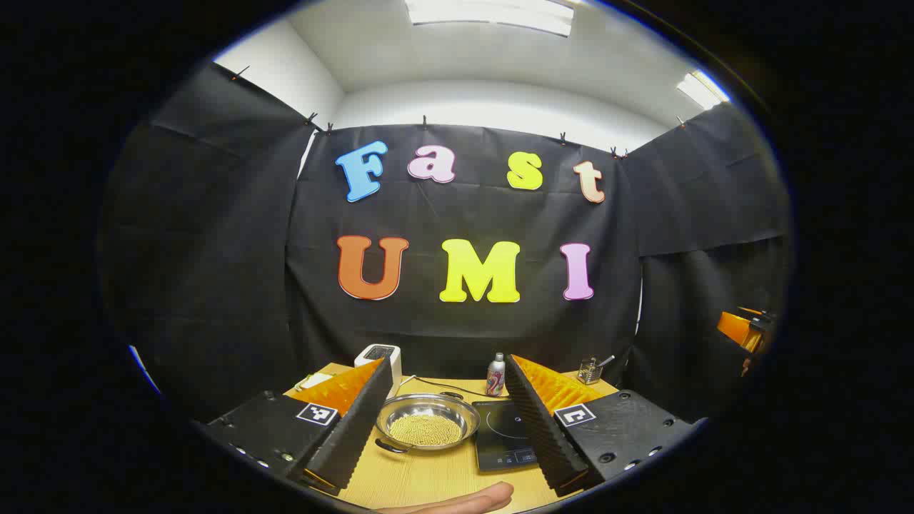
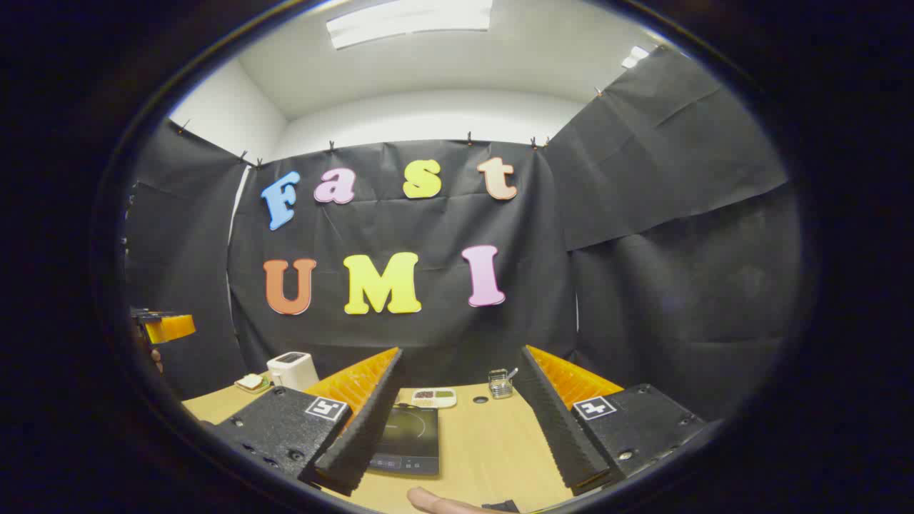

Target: First push the handle of the pot to place it horizontally, then grasp the pot with both hands and set it on the induction cooktop.

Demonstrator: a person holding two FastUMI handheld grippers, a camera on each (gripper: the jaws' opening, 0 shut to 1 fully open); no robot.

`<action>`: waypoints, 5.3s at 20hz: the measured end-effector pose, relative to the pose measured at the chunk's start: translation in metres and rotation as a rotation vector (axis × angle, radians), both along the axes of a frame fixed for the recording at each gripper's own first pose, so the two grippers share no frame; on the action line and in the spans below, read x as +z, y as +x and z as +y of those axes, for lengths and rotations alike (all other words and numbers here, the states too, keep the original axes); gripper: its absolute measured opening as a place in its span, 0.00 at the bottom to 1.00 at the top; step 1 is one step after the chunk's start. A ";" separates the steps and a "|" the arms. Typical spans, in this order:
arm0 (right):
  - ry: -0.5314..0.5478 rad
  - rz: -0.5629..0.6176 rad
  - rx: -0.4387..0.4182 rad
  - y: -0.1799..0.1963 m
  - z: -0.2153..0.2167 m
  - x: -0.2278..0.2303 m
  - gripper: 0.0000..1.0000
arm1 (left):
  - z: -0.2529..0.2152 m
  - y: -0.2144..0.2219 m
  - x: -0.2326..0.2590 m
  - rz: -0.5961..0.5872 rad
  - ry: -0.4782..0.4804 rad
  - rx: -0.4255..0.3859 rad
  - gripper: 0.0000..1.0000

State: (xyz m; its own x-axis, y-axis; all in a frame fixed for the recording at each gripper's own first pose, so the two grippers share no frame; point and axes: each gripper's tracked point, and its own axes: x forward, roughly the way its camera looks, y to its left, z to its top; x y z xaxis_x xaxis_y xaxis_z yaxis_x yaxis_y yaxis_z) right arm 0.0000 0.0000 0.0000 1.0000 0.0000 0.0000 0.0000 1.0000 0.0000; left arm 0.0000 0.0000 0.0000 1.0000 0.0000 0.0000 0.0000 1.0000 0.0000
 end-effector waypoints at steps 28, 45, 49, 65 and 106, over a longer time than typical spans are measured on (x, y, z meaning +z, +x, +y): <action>-0.022 0.030 0.030 0.008 0.005 -0.025 0.97 | 0.023 0.073 -0.099 0.240 -0.018 0.022 0.60; -0.012 0.107 0.038 0.033 0.004 -0.073 0.97 | 0.046 0.108 -0.291 0.798 0.020 0.016 0.00; -0.014 0.121 0.029 0.040 0.001 -0.082 1.00 | 0.050 0.112 -0.325 0.870 0.018 0.028 0.00; -0.017 0.186 0.017 0.083 0.016 -0.104 0.97 | 0.078 0.116 -0.351 0.924 -0.032 0.022 0.11; -0.113 0.317 0.099 0.173 0.103 -0.163 0.97 | 0.216 0.239 -0.375 0.985 -0.067 0.236 0.11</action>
State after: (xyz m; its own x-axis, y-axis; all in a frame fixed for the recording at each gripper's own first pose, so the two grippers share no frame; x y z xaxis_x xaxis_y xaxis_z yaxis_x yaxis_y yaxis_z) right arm 0.1731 0.1029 -0.1625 0.9455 0.0793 -0.3159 -0.1148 0.9888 -0.0955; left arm 0.2389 0.2157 -0.3749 0.5293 0.1674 -0.8318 -0.2275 0.9725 0.0509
